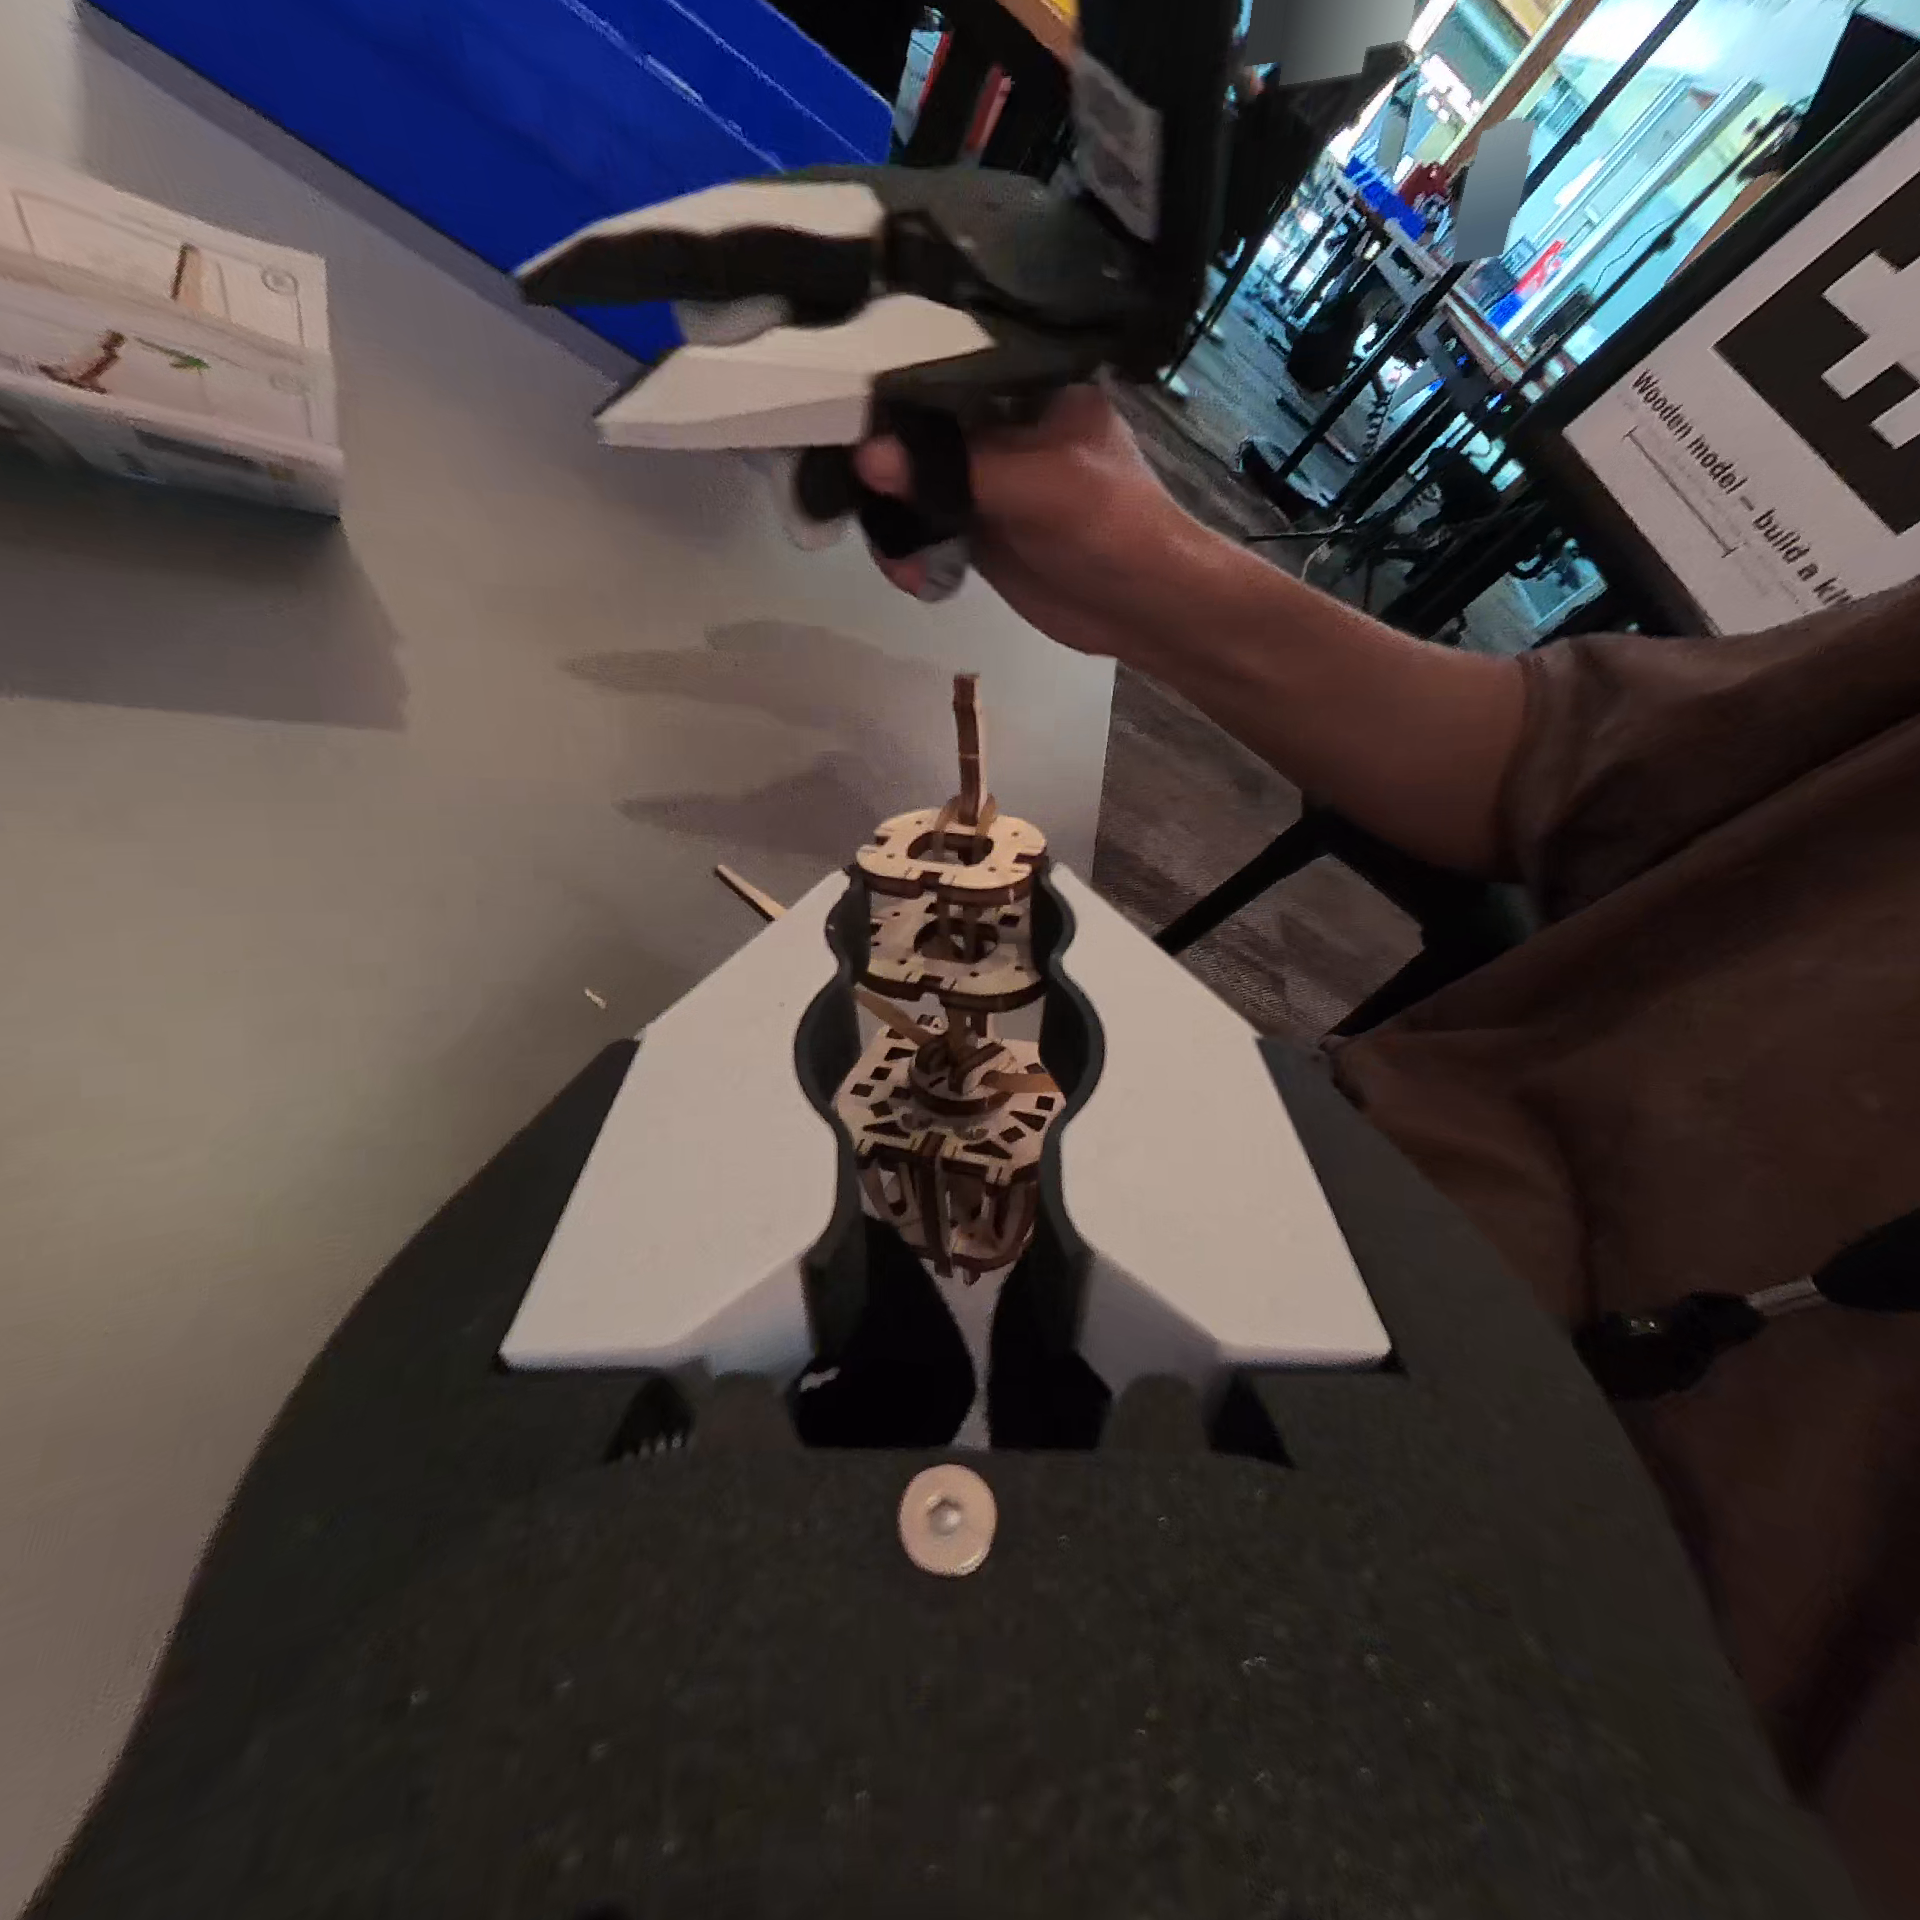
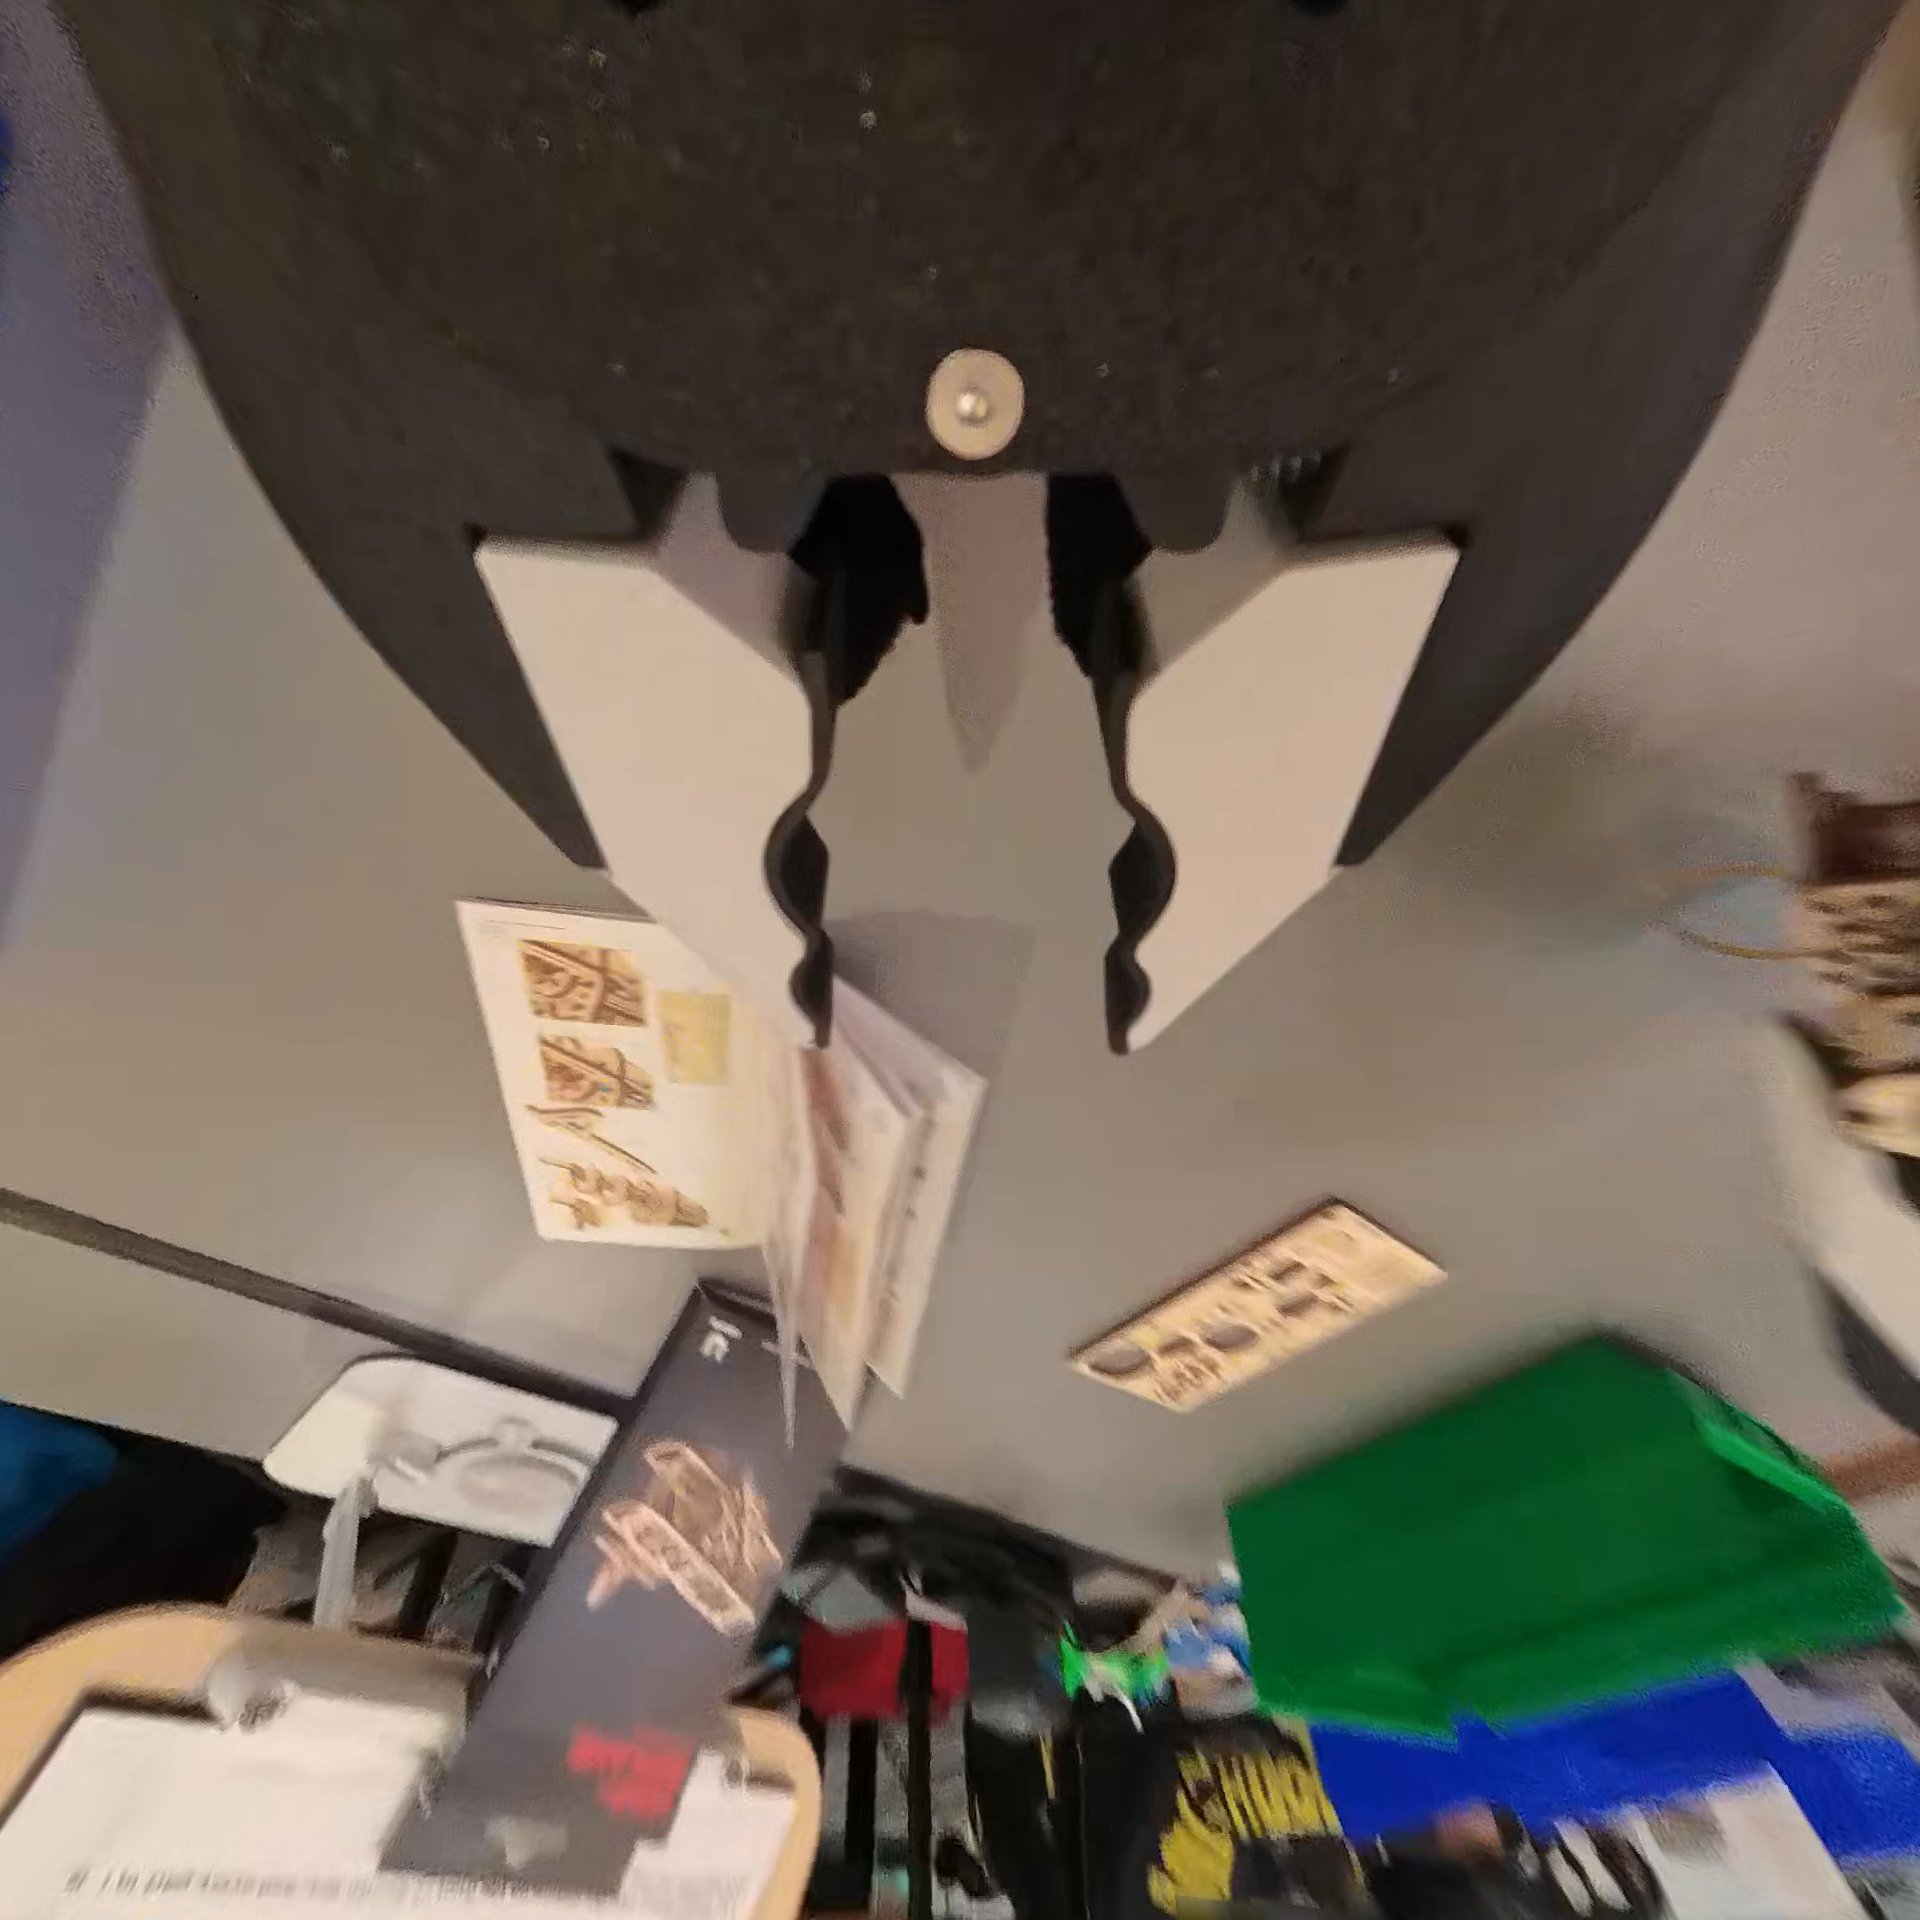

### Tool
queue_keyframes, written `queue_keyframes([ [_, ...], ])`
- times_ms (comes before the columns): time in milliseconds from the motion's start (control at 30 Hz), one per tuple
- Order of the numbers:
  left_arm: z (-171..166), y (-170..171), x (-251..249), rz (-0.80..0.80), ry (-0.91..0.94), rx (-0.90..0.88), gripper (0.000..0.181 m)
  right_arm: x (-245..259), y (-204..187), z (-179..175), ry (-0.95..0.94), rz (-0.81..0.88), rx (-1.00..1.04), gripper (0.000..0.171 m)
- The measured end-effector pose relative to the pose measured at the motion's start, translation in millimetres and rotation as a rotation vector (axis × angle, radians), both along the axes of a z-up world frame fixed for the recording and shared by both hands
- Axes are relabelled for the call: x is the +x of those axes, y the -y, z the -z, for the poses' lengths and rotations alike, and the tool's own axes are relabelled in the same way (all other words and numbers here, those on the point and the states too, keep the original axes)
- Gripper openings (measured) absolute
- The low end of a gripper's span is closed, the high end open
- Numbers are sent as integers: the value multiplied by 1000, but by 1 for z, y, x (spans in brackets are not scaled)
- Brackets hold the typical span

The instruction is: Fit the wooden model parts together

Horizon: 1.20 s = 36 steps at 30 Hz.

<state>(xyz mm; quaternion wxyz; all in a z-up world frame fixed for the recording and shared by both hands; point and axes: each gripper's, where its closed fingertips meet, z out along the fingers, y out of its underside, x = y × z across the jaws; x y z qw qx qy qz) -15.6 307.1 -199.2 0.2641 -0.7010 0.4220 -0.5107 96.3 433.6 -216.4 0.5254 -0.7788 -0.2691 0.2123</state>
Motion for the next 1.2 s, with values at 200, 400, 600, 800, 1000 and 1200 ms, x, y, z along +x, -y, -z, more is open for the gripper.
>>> queue_keyframes([
  [200, 2, 7, 0, -39, -14, 18, 29, 19, -77, -8, 70, -3, 53, 44],
  [400, 14, -1, -4, -76, -54, 18, 29, 18, -131, 29, 45, -30, -289, 44],
  [600, 21, -19, -7, -68, -109, 58, 29, -13, -116, 81, 188, -133, -374, 58],
  [800, 31, -35, -10, -53, -132, 52, 29, -15, -105, 95, 330, -28, -302, 66],
  [1000, 38, -40, -11, -42, -132, 21, 29, -1, -74, 95, 304, 164, -301, 67],
  [1200, 31, -46, 6, 12, -74, -28, 29, 17, -48, 95, 239, 351, -281, 67],
])
